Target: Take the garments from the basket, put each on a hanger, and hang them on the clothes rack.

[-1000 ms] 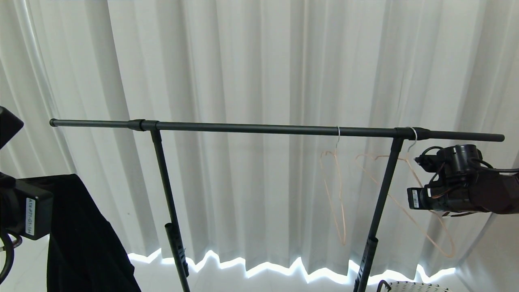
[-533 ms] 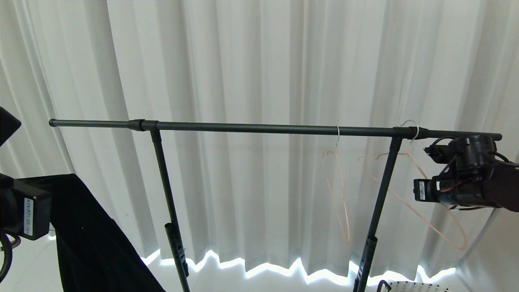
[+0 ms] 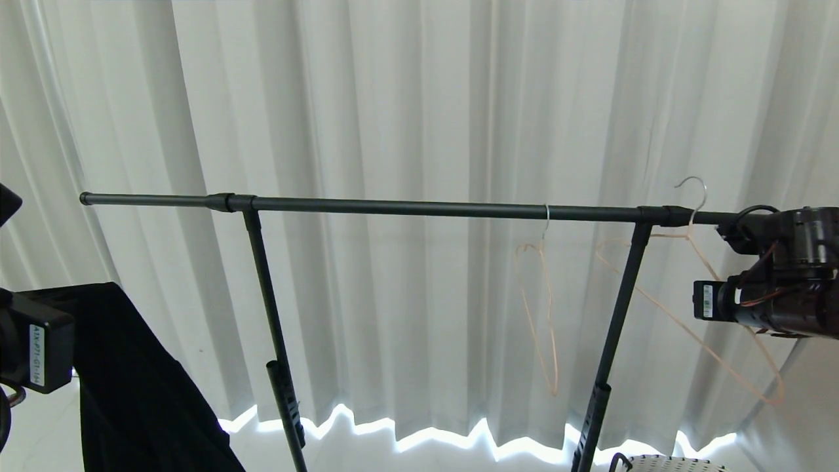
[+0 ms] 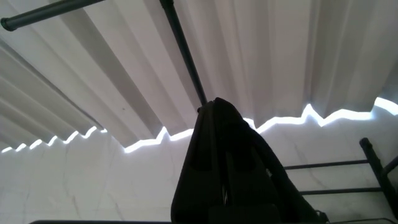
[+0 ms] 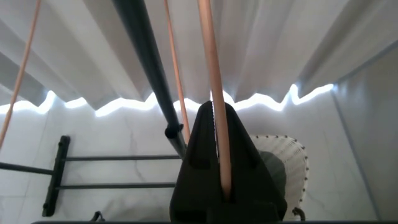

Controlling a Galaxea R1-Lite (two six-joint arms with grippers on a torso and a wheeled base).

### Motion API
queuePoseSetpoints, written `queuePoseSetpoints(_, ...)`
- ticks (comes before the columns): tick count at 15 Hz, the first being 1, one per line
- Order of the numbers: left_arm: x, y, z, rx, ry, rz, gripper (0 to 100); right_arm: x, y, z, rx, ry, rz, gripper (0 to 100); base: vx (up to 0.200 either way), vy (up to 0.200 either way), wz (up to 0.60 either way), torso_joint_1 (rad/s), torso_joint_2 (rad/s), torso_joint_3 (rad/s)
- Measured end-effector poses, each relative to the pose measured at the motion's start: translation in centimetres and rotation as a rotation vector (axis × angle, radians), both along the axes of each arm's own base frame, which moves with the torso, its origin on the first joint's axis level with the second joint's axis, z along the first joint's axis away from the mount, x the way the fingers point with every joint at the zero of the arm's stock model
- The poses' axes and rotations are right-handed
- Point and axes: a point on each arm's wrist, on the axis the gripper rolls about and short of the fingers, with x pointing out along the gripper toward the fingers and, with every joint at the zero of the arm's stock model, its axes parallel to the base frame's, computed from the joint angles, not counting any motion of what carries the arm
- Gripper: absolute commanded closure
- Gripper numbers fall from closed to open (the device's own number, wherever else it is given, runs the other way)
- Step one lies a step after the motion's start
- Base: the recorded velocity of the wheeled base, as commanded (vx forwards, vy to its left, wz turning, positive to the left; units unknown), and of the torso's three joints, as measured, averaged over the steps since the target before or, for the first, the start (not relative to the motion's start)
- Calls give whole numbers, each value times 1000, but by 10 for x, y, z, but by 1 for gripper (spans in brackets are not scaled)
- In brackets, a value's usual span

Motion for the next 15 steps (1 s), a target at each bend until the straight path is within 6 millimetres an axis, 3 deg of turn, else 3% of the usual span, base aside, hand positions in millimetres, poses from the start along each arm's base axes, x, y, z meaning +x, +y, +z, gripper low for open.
queuePoseSetpoints(4, 3, 0, 1, 10, -29, 14, 100, -27, -2, 8, -24, -32, -61, 100, 0, 0, 0, 0, 0, 0)
queuePoseSetpoints(9, 8, 1, -3, 49, -33, 53, 100, -59, -3, 22, -46, -95, -49, 100, -200, 0, 0, 4, 3, 0)
queuePoseSetpoints(15, 9, 1, -3, 49, -45, 52, 100, -100, -1, 19, -66, -116, -6, 100, -167, 0, 0, -3, 1, 1)
